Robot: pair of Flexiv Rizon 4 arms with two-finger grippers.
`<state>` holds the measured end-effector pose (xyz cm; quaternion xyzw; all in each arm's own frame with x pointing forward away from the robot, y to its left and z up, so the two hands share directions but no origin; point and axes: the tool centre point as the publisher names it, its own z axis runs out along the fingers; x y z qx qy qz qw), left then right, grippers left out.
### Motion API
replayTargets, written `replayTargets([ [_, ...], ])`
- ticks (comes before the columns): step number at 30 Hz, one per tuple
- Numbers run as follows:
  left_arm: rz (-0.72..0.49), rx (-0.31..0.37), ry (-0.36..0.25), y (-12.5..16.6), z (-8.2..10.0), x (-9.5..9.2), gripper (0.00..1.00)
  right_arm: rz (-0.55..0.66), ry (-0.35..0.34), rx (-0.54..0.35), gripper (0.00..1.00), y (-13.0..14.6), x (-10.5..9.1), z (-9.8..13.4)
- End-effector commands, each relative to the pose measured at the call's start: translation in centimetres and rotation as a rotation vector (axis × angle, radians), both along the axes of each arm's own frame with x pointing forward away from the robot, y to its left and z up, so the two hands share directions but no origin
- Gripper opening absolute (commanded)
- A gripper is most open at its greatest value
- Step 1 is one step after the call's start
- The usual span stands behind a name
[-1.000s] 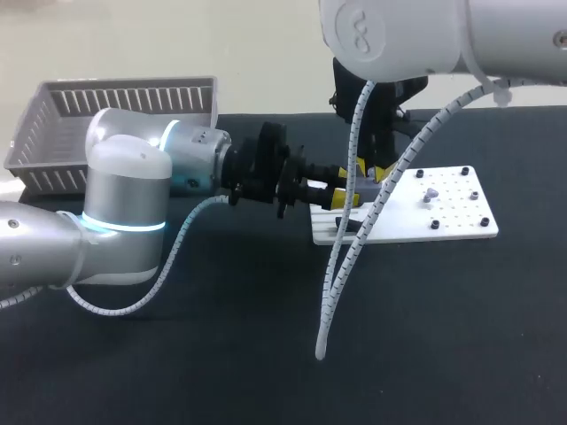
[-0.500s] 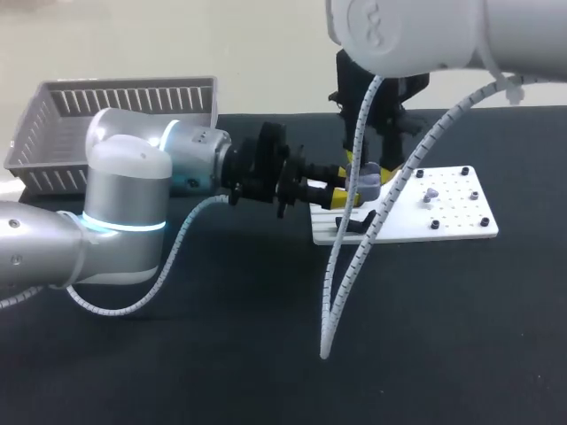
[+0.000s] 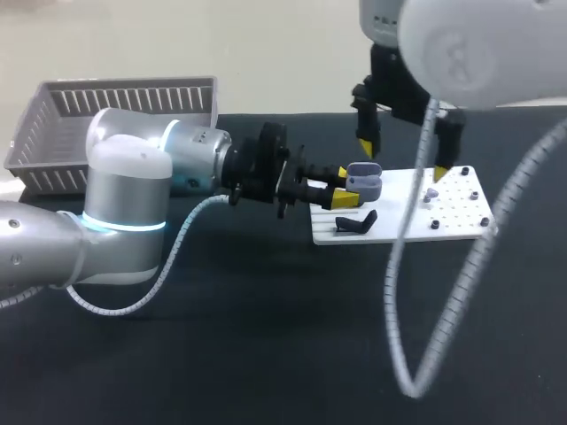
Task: Pick up each earbud case from the left stands, insert the matching earbuds, close the lid, and place the case in the box.
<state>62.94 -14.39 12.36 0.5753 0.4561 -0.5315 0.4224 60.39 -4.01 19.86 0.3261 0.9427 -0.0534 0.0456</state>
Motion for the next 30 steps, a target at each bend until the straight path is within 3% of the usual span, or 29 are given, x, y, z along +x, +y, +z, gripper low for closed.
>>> replayTargets([
  [1, 0.002, -0.001, -0.001, 0.0, -0.1, 0.0, 0.00, 0.024, -0.232, 0.196, 1.00, -3.9, -2.1, 0.3],
  [7, 0.002, -0.001, -0.001, 0.0, -0.1, 0.0, 0.00, 0.037, -0.286, 0.204, 1.00, -7.0, -0.3, -0.2],
  [13, 0.002, -0.001, -0.001, 0.0, -0.1, 0.0, 0.00, 0.073, -0.263, 0.266, 1.00, -8.7, 2.3, -1.0],
  [30, 0.002, -0.001, -0.001, 0.0, -0.1, 0.0, 0.00, 0.073, -0.263, 0.266, 1.00, -8.7, 2.3, -1.0],
])
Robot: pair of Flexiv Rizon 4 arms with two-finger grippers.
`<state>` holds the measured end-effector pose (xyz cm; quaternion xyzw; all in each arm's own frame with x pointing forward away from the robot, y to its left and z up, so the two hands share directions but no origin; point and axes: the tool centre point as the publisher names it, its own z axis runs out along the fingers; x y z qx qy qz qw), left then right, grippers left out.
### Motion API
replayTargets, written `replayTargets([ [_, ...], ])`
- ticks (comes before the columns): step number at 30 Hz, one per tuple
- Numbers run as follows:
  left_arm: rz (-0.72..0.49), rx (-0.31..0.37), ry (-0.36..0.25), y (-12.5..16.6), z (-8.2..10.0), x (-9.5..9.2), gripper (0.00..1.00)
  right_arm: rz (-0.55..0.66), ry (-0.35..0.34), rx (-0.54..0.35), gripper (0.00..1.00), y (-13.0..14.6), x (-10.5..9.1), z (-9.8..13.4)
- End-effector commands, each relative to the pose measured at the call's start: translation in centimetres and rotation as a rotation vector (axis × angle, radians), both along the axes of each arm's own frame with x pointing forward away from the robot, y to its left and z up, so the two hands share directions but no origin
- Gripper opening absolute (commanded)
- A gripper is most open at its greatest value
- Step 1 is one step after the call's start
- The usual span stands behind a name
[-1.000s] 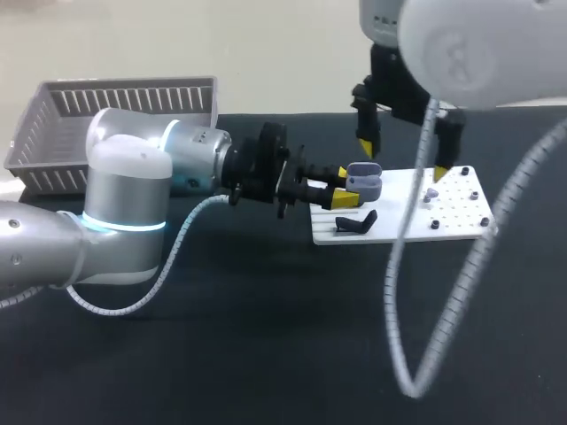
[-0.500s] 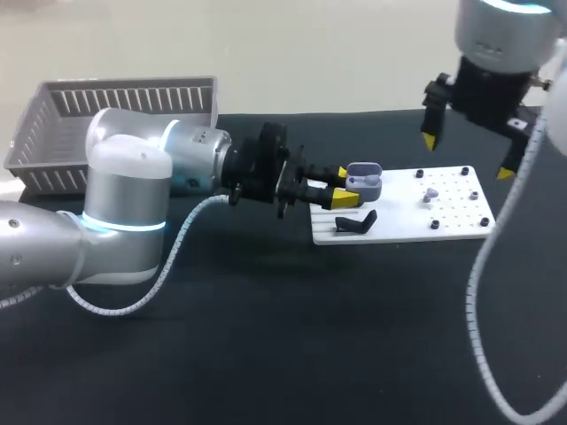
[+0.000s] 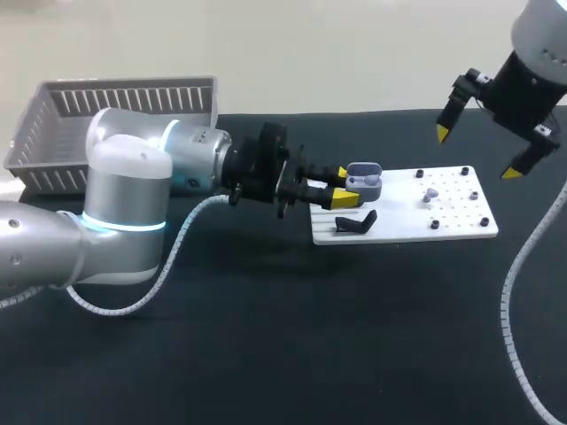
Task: Pick up each earbud case from the left stands, insert the matching earbuds, close the lid, and place the case in the box.
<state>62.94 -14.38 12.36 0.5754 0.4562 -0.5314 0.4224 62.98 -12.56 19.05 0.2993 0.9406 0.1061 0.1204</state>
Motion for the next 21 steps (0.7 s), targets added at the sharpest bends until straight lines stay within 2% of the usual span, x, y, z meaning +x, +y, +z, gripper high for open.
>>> replayTargets([
  [1, 0.002, -0.001, -0.001, 0.0, -0.1, 0.0, 0.00, 0.021, -0.033, -0.020, 1.00, -0.3, -0.1, -0.3],
  [5, 0.002, -0.001, -0.001, 0.0, -0.1, 0.0, 0.00, 0.097, -0.052, -0.113, 1.00, -1.1, 0.7, -1.4],
  [6, 0.002, -0.001, -0.001, 0.0, -0.1, 0.0, 0.00, 0.139, -0.053, -0.184, 1.00, -1.4, 1.0, -2.1],
  [7, 0.002, -0.001, -0.001, 0.0, -0.1, 0.0, 0.00, 0.165, -0.049, -0.206, 1.00, -1.5, 1.2, -2.4],
  [9, 0.002, -0.001, -0.001, 0.0, -0.1, 0.0, 0.00, 0.247, -0.028, -0.180, 1.00, -1.8, 1.6, -3.4],
  [14, 0.002, -0.001, -0.001, 0.0, -0.1, 0.0, 0.00, 0.330, -0.016, -0.101, 1.00, -2.6, 2.5, -4.5],
  [21, 0.002, -0.001, -0.001, 0.0, -0.1, 0.0, 0.00, 0.396, 0.021, -0.116, 1.00, -1.9, 4.0, -6.1],
])
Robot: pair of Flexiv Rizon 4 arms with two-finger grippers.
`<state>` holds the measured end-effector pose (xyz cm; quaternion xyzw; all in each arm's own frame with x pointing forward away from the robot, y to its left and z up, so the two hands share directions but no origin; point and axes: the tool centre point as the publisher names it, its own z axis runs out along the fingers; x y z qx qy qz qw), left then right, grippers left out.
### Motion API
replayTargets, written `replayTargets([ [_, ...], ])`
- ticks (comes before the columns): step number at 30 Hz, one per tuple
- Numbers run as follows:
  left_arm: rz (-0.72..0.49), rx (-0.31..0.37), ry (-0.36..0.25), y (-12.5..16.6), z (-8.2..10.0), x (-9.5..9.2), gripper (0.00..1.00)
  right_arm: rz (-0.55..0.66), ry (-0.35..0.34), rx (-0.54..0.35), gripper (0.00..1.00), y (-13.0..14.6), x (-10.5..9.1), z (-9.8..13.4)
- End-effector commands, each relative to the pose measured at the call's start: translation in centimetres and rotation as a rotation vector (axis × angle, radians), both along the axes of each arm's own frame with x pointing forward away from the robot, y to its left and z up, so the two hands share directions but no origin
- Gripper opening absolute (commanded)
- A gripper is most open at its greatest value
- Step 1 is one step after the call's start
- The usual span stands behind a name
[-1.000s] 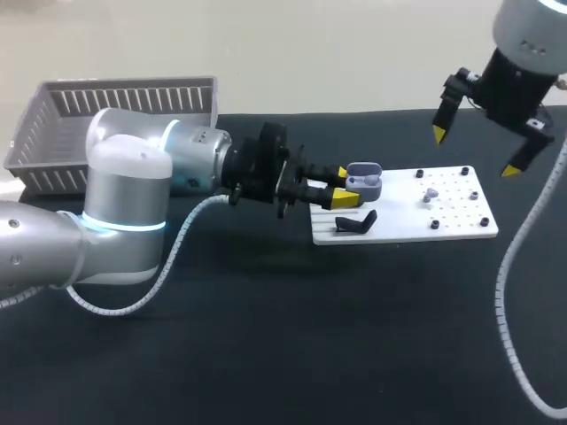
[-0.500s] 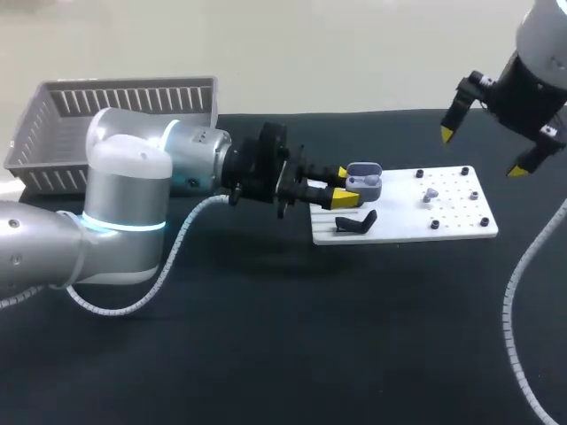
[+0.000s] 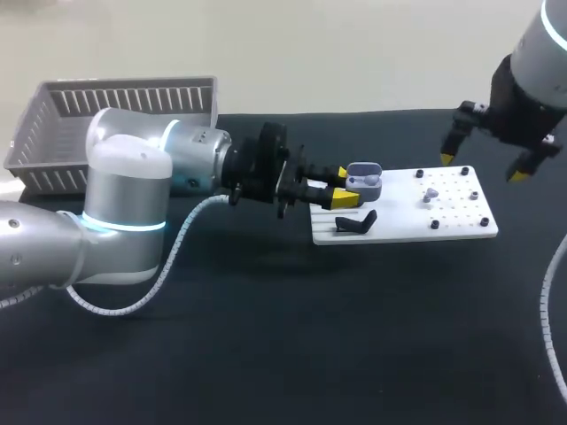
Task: Pick up each earbud case from the left stands, insert the matching earbuds, close the lid, and place the case in the box.
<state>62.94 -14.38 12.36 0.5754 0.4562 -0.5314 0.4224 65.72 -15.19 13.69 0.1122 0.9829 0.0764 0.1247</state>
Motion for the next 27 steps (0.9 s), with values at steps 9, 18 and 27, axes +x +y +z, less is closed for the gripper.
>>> replayTargets([
  [9, 0.002, -0.001, -0.001, 0.0, -0.1, 0.0, 0.00, 0.067, 0.066, -0.058, 0.47, 2.6, 2.6, -3.0],
  [18, 0.002, -0.001, -0.001, 0.0, -0.1, 0.0, 0.00, 0.112, 0.086, -0.098, 0.44, 3.3, 3.1, -4.8],
  [27, 0.002, -0.001, -0.001, 0.0, -0.1, 0.0, 0.00, 0.156, 0.125, -0.093, 0.42, 3.6, 3.8, -7.1],
])
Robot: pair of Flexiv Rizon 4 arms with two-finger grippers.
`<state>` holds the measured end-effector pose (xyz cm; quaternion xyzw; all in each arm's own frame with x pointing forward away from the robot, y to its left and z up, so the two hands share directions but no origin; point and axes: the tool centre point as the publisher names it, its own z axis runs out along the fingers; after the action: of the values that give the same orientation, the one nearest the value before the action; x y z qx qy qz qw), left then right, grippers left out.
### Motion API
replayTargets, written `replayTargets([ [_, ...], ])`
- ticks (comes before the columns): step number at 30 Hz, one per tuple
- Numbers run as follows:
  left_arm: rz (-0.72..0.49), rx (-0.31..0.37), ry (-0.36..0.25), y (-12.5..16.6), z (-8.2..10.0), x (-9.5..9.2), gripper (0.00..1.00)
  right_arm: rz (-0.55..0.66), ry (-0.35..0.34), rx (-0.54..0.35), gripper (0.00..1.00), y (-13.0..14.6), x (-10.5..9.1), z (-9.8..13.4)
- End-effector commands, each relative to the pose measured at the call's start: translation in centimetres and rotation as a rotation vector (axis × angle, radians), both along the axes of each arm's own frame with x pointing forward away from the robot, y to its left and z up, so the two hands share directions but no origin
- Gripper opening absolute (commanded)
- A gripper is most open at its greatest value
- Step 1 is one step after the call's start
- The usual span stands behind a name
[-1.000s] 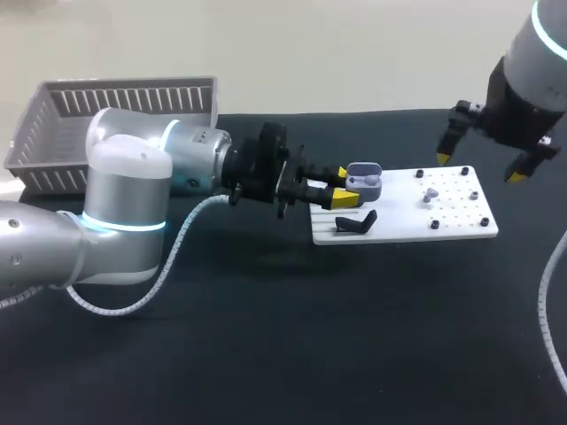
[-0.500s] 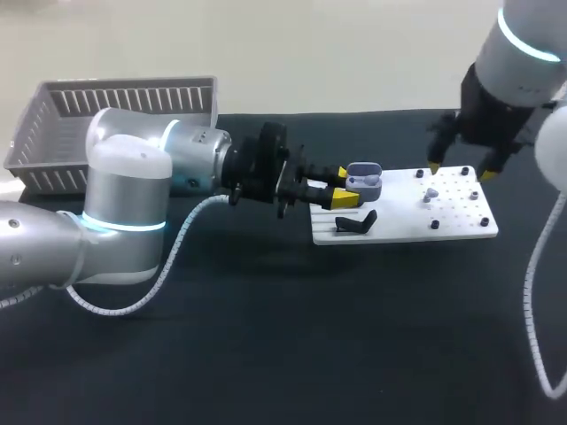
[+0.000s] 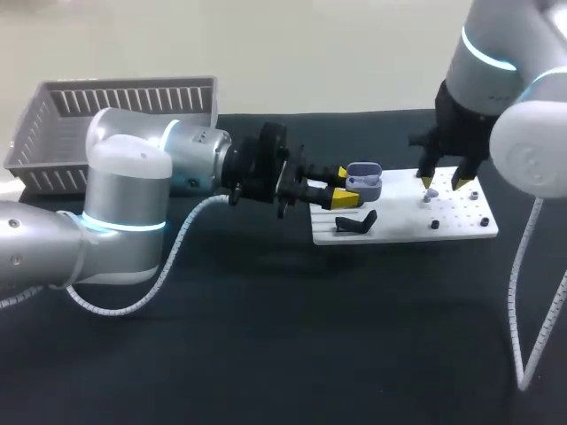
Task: Pick up each earbud case from the left stands, insert the matching earbuds, close the lid, and place the case in the box.
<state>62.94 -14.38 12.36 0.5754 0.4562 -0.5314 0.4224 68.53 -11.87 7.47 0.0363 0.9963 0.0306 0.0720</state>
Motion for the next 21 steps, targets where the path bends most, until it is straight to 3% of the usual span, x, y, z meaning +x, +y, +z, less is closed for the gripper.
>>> replayTargets([
  [1, 0.002, -0.001, -0.001, 0.0, -0.1, 0.0, 0.00, 0.008, 0.023, 0.004, 0.42, 0.4, 1.1, -1.1],
  [21, 0.002, -0.001, -0.001, 0.0, -0.1, 0.0, 0.00, 0.004, 0.070, 0.021, 0.45, -0.3, 1.8, -3.8],
])
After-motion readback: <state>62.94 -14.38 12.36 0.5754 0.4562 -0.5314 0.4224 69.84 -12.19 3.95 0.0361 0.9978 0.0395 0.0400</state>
